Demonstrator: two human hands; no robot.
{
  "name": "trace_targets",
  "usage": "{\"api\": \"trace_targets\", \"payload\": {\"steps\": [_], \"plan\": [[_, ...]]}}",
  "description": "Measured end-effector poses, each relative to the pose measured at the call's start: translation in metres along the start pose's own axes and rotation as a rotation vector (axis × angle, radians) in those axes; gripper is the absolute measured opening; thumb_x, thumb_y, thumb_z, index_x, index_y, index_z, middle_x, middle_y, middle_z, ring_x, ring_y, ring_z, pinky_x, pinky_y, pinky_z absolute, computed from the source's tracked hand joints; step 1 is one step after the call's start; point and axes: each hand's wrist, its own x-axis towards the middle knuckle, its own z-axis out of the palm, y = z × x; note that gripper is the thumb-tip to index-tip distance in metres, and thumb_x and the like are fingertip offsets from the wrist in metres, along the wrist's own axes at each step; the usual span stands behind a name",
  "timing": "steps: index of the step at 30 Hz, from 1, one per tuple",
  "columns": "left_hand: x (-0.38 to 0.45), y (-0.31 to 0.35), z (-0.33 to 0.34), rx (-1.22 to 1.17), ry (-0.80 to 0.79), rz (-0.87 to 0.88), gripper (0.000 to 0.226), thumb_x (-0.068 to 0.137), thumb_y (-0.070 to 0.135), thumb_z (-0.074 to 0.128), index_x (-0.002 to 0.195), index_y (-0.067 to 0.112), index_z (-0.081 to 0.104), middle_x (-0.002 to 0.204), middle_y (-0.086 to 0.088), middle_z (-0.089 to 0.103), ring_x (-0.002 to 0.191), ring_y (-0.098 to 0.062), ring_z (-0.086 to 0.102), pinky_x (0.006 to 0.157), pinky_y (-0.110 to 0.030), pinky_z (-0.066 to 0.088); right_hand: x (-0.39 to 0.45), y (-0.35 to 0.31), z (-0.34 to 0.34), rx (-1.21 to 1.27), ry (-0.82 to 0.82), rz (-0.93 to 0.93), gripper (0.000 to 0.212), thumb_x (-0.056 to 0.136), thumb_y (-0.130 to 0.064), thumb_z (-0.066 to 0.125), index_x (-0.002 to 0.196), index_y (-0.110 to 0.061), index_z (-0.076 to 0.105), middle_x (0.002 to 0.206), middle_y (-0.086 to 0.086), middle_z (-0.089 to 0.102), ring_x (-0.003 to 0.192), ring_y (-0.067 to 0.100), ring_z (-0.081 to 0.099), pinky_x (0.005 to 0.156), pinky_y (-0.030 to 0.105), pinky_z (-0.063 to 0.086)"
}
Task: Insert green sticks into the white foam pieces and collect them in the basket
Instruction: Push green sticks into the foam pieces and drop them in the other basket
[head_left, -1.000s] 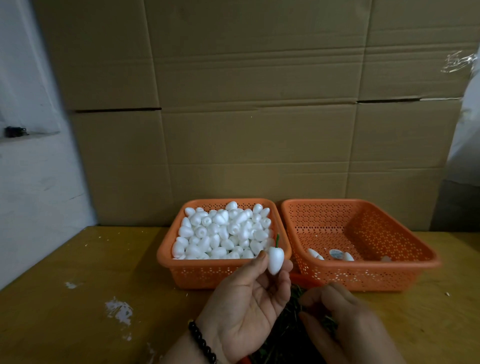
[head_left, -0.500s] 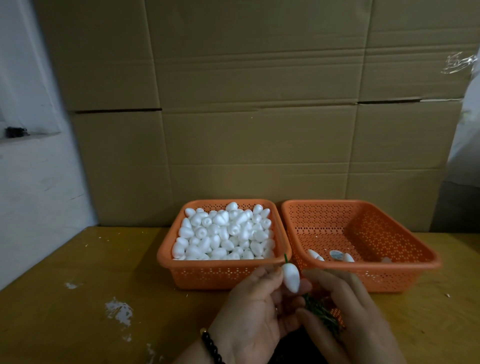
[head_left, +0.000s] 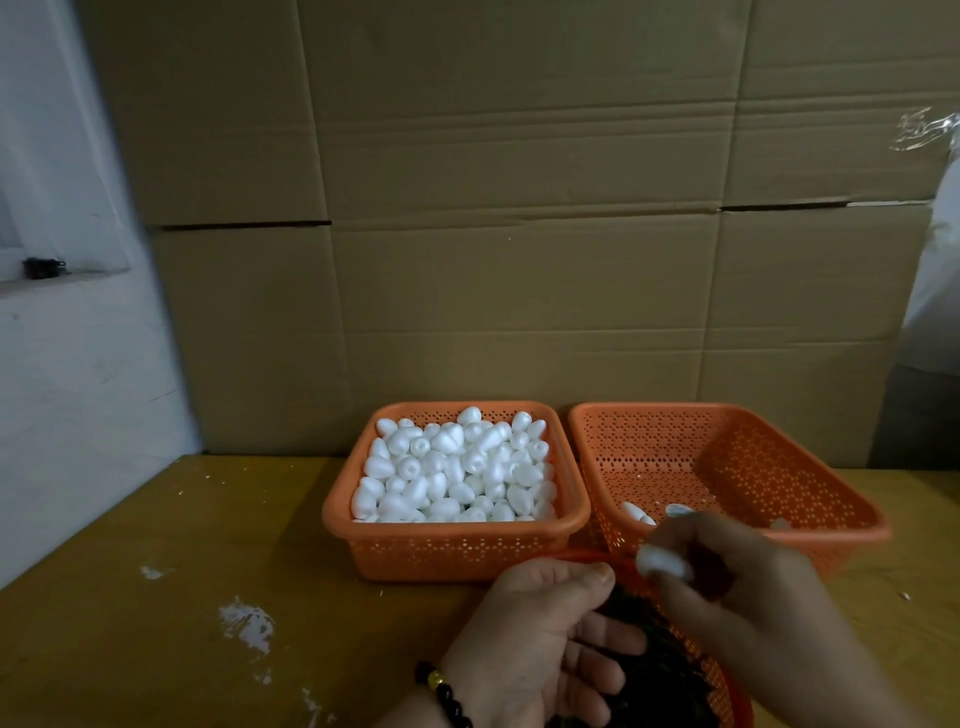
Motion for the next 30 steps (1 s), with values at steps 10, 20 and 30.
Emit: {"api": "trace_targets", "payload": {"steps": [10, 20, 30], "plan": [[0.008, 0.001, -0.013, 0.190, 0.091, 0.129, 0.022, 0.092, 0.010, 0.062, 0.112, 0.015, 0.055, 0.083, -0.010, 0.074, 0.052, -0.016, 0.061, 0.041, -0.026, 0.047, 0.045, 0.029, -0.020, -0.264, 0.271, 0.256, 0.050, 0.091, -0.014, 0.059, 0.138, -0.021, 0.046, 0.089, 0.004, 0.067, 0.069, 0.009, 0.058, 0.055, 0.018, 0.044], [0.020, 0.027, -0.044, 0.573, 0.339, 0.421, 0.020, 0.089, 0.010, 0.063, 0.092, 0.029, 0.065, 0.079, 0.004, 0.071, 0.057, 0.000, 0.060, 0.053, -0.018, 0.049, -0.012, -0.011, 0.000, -0.333, -0.247, -0.076, 0.033, 0.070, -0.044, 0.076, 0.099, -0.050, 0.061, 0.109, -0.031, 0.054, 0.098, -0.009, 0.055, 0.075, 0.006, 0.033], [0.112, 0.059, -0.114, 1.539, 0.464, -0.070, 0.052, 0.071, 0.060, 0.059, 0.108, 0.022, 0.063, 0.153, -0.006, 0.032, 0.131, -0.020, 0.038, 0.100, -0.034, 0.038, -0.026, -0.017, 0.026, -0.383, -0.510, -0.155, 0.038, 0.093, -0.055, 0.040, 0.130, -0.059, 0.033, 0.126, -0.026, 0.046, 0.124, -0.002, 0.041, 0.115, 0.026, 0.019]]}}
